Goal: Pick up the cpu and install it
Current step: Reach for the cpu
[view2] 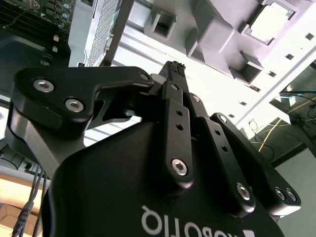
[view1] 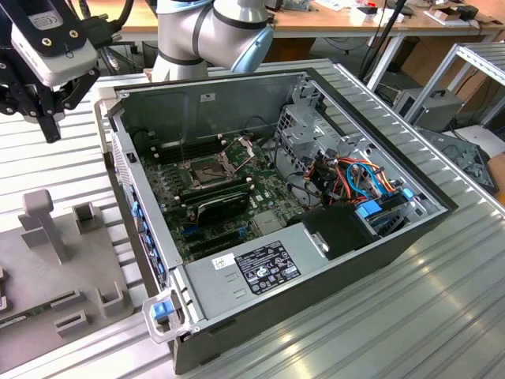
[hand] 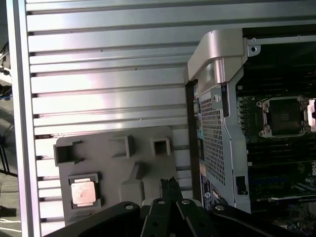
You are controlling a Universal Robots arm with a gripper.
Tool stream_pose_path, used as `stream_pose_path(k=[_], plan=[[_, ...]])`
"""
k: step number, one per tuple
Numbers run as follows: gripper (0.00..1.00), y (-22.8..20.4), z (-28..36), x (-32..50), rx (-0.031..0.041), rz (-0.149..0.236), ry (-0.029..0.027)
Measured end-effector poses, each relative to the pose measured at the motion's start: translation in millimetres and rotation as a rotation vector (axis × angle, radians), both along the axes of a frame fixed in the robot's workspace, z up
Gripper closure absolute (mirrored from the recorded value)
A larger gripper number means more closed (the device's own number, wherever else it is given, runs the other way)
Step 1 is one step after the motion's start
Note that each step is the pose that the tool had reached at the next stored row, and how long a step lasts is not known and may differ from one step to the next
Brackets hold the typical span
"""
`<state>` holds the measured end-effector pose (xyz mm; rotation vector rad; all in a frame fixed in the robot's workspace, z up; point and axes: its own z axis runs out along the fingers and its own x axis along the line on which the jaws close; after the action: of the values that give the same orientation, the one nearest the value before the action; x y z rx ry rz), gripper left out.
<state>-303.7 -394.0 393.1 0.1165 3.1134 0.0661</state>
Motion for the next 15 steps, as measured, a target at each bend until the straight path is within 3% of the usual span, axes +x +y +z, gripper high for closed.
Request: stream_pose_path(k=[15], plan=[[0.89, 0.0, -0.2, -15.3, -0.0001, 0.0, -0.0001]])
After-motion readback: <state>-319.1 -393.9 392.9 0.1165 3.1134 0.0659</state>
